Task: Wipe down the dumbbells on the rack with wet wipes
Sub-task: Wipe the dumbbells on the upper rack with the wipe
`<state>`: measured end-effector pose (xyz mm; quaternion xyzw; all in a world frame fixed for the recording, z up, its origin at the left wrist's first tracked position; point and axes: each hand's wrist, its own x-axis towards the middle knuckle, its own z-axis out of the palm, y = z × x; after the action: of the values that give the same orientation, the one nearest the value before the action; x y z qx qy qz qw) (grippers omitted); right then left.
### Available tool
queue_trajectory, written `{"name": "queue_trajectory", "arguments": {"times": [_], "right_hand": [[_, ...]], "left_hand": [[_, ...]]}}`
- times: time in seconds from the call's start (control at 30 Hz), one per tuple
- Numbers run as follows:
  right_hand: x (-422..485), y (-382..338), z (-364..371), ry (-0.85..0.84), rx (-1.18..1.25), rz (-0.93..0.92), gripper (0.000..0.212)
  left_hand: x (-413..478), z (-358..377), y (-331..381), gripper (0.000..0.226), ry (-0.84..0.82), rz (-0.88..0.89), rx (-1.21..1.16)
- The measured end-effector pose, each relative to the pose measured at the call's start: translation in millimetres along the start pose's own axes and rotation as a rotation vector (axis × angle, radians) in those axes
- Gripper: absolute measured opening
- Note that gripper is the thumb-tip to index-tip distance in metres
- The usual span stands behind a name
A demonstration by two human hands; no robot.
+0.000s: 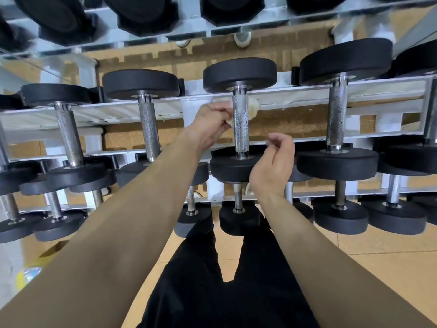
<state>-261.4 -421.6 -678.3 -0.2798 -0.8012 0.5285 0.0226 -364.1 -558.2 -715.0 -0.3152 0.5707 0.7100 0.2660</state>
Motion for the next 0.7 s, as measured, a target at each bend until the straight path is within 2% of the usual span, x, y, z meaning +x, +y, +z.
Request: {"name": "queue_trajectory", "arguments": {"times": [0.07, 0.13, 0.2, 0.23, 0.33, 0.4, 0.47, 0.6, 0.67, 0.7], "right_hand": [[1, 0, 0, 0.006, -0.002, -0.025, 0.023], [0, 0, 1, 0.016, -0.005, -0.042, 0.022], [0, -1, 1, 0.016, -0.009, -0.054, 0.021], [0, -1, 1, 0.016, -0.010, -0.059, 0.020], [1, -2, 2, 0.024, -0.013, -0.065, 0.020], [1, -2, 3, 0.030, -0.020, -0.062, 0.020], [0, -2, 2, 0.033, -0.027, -0.064, 0.020], [0, -2, 1, 0.012, -0.056, -0.065, 0.022], [0, -1, 1, 0.011, -0.066, -0.073, 0.023], [1, -1, 1, 0.008, -0.072, -0.076, 0.024]], "left_hand": [[-2, 5, -4, 0.035, 0.115, 0.000, -0.189], [-12, 10, -8, 0.027, 0.216, 0.027, -0.156], [-22, 12, -12, 0.020, 0.245, 0.097, 0.135], [-28, 10, -15, 0.024, 0.225, 0.109, 0.294], [-45, 0, -19, 0.036, 0.098, 0.050, 0.614], [-58, -4, -14, 0.034, 0.042, 0.004, 0.754], [-68, -4, -2, 0.025, 0.081, -0.019, 0.637], [-63, 3, 20, 0.021, 0.300, -0.097, -0.192], [-55, 13, 29, 0.021, 0.357, -0.055, -0.369], [-52, 20, 32, 0.021, 0.383, -0.013, -0.375]]}}
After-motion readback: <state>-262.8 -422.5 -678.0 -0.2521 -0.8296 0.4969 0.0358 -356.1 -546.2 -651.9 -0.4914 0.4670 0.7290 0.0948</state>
